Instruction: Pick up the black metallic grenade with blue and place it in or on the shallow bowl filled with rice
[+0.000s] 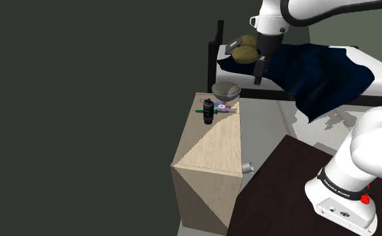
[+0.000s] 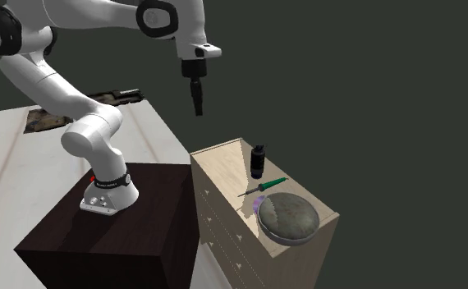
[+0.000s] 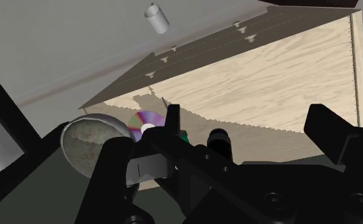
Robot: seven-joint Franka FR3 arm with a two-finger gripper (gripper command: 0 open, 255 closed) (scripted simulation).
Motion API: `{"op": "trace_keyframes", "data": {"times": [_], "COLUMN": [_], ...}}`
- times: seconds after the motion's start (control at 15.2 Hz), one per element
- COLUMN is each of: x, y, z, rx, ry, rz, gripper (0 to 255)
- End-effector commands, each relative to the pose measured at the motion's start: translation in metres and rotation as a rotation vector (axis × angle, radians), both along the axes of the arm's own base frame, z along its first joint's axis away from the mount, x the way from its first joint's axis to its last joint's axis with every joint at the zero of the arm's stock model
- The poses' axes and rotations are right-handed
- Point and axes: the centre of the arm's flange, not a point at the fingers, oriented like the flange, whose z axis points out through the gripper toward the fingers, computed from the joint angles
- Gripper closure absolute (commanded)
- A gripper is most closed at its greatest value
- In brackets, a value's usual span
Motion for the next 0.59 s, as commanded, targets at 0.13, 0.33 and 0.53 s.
{"op": "trace_keyframes", "data": {"times": [0.13,0.33,0.53], "x": [0.046,0.079,0.111], "y": [0.005,0.009,0.013], "z": [-0.027,-0.05,-0.073], "rx": [0.021,0.036,0.051], "ry": [0.007,0.014,0.021], "rz": [0.022,0.039,0.055], "gripper": [0,0,0]}}
